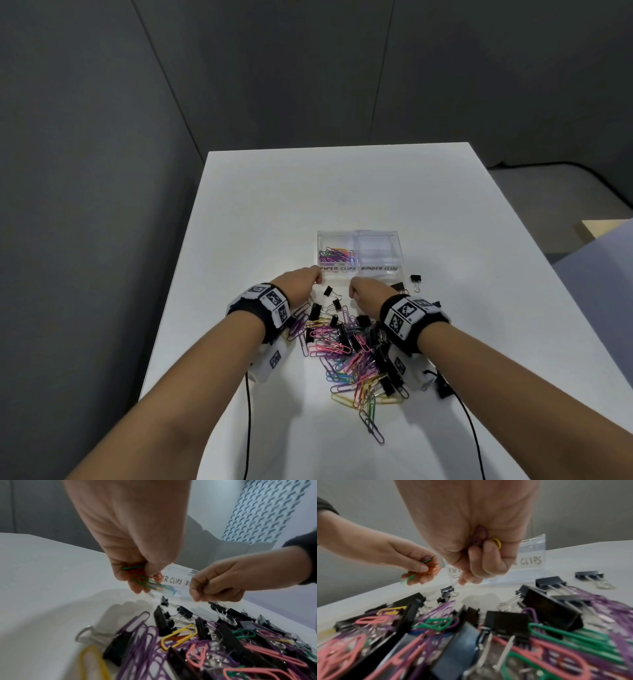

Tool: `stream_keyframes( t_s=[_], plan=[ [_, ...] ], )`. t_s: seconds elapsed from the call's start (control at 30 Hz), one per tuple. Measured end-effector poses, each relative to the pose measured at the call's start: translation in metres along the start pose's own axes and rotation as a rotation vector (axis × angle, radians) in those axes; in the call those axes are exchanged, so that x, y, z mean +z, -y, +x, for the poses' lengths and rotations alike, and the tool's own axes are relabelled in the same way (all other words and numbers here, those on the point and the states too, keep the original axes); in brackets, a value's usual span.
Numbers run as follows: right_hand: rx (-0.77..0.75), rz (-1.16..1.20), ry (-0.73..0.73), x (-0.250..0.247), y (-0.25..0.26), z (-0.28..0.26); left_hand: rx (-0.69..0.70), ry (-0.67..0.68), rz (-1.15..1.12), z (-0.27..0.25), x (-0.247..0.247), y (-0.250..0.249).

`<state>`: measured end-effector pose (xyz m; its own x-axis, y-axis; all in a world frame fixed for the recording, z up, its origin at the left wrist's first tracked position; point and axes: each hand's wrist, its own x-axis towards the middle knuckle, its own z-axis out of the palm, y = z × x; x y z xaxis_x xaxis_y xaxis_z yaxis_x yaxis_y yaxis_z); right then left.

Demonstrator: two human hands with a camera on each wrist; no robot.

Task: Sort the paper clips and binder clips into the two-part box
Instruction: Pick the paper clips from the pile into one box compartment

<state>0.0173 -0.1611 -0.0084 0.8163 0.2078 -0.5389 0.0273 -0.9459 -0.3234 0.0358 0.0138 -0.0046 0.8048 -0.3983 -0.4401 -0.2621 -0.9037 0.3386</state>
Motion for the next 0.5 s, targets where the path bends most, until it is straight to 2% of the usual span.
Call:
stream_keyframes(
  t_s=[0.27, 0.4, 0.5],
  plan=[
    [0.058, -0.122, -0.009, 0.02, 0.009, 0.002, -0.046, 0.02, -0.147, -0.015, 0.007, 0.012],
    [0.093, -0.021, 0.015, 0.025, 0.008, 0.005, -0.078, 0.08, -0.098, -0.023, 0.01, 0.021],
    [0.081, 0.017, -0.017, 0.023, 0.009, 0.002, -0.108, 0.043, -0.116, -0.028, 0.011, 0.023]
  ],
)
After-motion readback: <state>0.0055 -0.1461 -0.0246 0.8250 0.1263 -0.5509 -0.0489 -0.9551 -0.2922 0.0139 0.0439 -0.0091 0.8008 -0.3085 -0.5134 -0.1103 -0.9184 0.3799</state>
